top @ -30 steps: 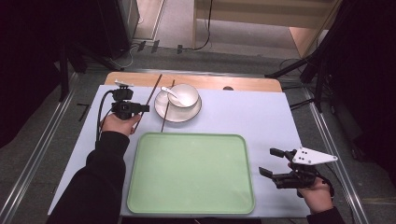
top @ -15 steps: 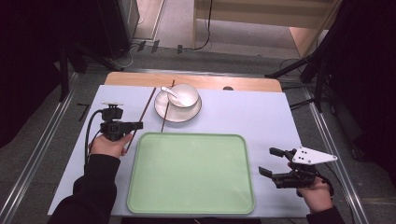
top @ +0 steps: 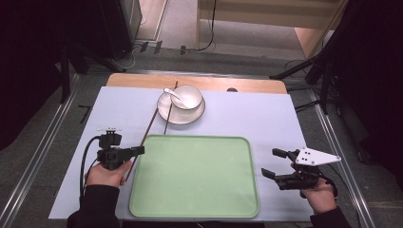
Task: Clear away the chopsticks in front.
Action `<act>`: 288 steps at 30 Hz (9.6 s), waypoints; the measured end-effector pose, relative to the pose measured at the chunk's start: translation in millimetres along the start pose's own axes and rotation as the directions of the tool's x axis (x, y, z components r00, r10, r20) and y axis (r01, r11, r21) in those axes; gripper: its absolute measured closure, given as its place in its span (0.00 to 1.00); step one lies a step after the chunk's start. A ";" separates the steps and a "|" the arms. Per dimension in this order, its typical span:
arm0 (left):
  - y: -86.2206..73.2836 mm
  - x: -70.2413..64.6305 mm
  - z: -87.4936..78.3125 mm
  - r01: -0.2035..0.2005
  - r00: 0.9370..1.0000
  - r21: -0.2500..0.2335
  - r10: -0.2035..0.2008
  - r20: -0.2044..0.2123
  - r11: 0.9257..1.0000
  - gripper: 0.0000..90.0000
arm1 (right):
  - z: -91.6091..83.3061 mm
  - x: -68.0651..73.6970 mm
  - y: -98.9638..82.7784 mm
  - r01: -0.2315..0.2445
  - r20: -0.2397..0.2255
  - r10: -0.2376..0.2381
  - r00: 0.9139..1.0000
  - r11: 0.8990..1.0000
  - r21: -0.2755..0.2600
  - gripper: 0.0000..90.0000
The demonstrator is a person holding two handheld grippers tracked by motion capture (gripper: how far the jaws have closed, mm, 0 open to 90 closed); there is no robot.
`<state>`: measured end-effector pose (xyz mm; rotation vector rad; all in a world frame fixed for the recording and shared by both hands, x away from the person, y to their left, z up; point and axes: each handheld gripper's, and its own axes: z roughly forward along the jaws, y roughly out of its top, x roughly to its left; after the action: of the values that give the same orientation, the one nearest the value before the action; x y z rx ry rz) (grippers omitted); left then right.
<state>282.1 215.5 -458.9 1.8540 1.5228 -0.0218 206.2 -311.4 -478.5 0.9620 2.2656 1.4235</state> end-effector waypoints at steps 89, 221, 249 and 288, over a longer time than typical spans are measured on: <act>106.8 -4.1 55.0 -0.290 0.953 0.022 0.287 0.094 0.957 0.34 | -0.1 -1.0 -0.7 -0.008 0.009 0.008 1.000 1.000 0.008 0.20; -13.5 -13.4 1.7 -0.079 0.997 0.006 0.079 0.018 0.997 0.96 | 1.1 -0.6 1.1 0.007 -0.005 -0.007 1.000 1.000 0.000 0.20; -49.3 -19.7 37.5 -0.031 0.998 0.193 0.041 -0.047 0.981 0.96 | 1.0 0.3 1.0 0.007 -0.006 -0.007 1.000 1.000 0.004 0.20; -27.2 -4.6 17.5 -0.159 0.984 0.127 0.148 0.097 0.979 0.55 | 2.5 1.2 0.6 0.008 -0.014 -0.008 1.000 1.000 0.012 0.20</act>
<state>264.7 203.2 -483.7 2.0459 1.3434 -0.1351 207.0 -308.7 -479.0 0.9486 2.2878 1.4197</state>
